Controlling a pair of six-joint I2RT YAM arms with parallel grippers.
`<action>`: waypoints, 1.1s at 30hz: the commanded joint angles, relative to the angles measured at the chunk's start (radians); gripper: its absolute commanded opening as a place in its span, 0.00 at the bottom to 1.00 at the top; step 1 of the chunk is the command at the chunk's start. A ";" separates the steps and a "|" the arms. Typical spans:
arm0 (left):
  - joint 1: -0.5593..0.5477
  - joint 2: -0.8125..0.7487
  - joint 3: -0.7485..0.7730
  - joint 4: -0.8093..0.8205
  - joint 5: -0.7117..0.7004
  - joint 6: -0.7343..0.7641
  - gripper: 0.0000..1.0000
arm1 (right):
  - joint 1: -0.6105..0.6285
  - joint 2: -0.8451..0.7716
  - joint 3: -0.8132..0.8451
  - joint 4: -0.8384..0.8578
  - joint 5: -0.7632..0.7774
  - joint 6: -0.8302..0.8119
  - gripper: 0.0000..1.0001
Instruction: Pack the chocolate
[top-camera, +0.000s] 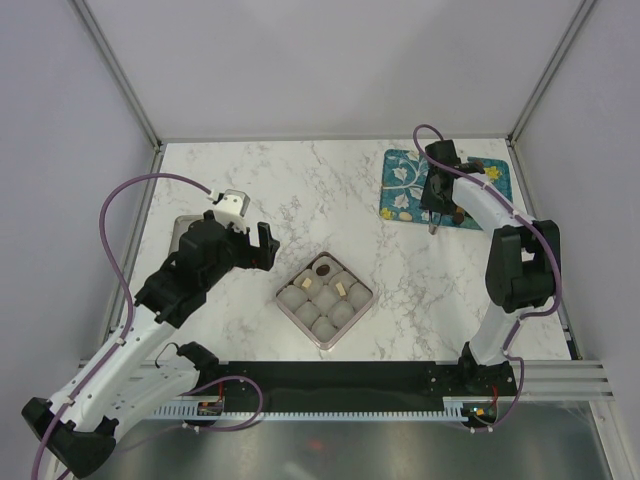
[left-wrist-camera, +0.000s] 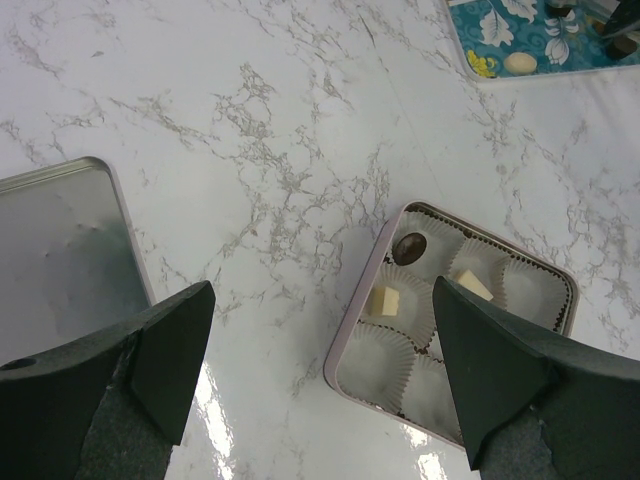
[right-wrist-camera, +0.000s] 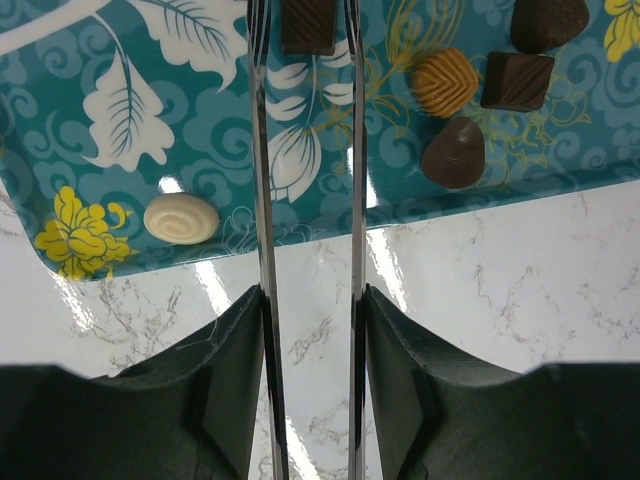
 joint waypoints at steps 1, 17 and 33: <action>0.000 0.003 0.019 0.022 0.001 0.001 0.98 | -0.009 -0.028 0.029 0.025 0.045 -0.021 0.50; 0.000 0.002 0.019 0.022 -0.001 0.001 0.98 | -0.022 -0.060 -0.026 0.042 -0.095 -0.063 0.38; 0.000 -0.001 0.019 0.020 -0.016 0.002 0.98 | 0.213 -0.325 -0.070 -0.110 -0.271 -0.118 0.34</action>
